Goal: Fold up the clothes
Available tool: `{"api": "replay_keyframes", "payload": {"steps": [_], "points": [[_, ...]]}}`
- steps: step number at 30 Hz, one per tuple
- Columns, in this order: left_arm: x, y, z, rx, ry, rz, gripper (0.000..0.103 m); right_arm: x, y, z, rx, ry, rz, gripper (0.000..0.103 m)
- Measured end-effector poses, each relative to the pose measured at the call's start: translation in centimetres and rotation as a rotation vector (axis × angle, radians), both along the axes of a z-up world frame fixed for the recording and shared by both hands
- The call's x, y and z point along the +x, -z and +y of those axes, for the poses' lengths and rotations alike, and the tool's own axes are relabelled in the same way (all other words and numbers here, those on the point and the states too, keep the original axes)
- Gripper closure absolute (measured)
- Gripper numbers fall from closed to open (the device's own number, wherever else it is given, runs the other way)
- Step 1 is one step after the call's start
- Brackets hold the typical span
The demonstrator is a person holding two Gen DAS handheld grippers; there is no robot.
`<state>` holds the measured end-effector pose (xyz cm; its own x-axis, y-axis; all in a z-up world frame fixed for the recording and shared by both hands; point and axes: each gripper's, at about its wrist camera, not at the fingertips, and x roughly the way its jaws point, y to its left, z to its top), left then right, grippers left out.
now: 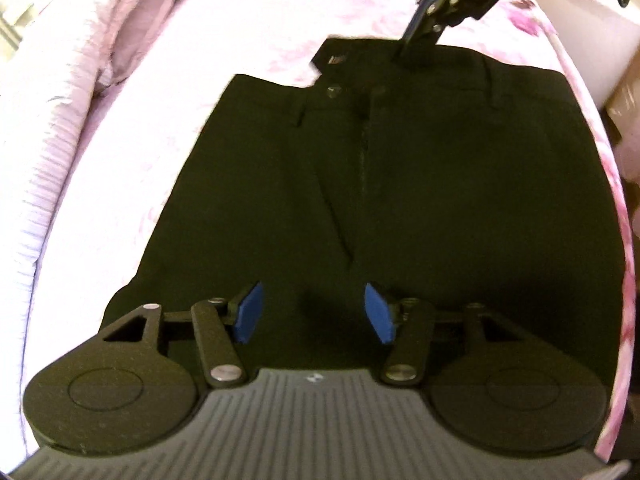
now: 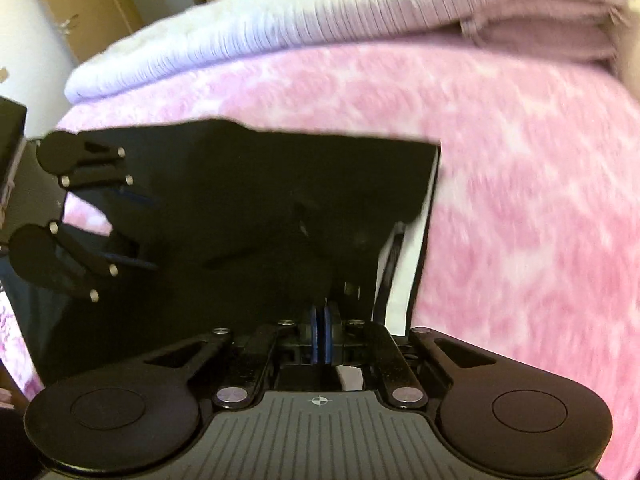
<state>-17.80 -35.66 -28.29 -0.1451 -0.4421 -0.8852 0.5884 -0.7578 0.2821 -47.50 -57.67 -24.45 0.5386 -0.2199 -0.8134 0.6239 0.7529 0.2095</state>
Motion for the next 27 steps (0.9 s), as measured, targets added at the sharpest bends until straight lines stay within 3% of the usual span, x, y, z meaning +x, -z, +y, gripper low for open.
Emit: {"api": "replay_keyframes", "payload": {"steps": [5,8,11,13,14,20,22,24,27], "points": [[-0.7,2.6,-1.3,0.025,-0.029,-0.052,0.047,1.4,4.2,-3.1,0.061,-0.021,0.017,0.101],[-0.8,3.6,-1.8,0.037,-0.049,-0.065,0.042,-0.2,5.4,-4.3,0.091,-0.035,0.026,0.098],[-0.5,3.7,-2.2,0.047,-0.085,-0.049,0.039,-1.1,4.2,-3.5,0.053,-0.013,0.018,0.08],[-0.3,3.8,-2.2,0.048,-0.091,-0.038,0.038,-1.5,4.1,-3.3,0.068,-0.001,-0.003,0.06],[-0.2,3.8,-2.2,0.046,-0.09,-0.035,0.038,-1.3,4.4,-3.3,0.083,-0.002,-0.014,0.06],[0.1,3.6,-1.8,0.039,-0.063,-0.023,0.038,1.3,7.6,-5.0,0.185,-0.044,-0.109,0.06],[-0.1,3.5,-1.8,0.027,-0.039,-0.029,0.038,0.8,8.5,-6.6,0.285,0.013,-0.154,0.089],[-0.5,3.1,-1.8,0.008,-0.002,-0.026,0.041,-0.2,8.0,-6.7,0.331,0.051,-0.157,0.096],[-1.8,2.3,-1.7,-0.001,0.047,0.001,0.041,-2.2,5.6,-5.1,0.323,0.085,-0.116,0.099]]}}
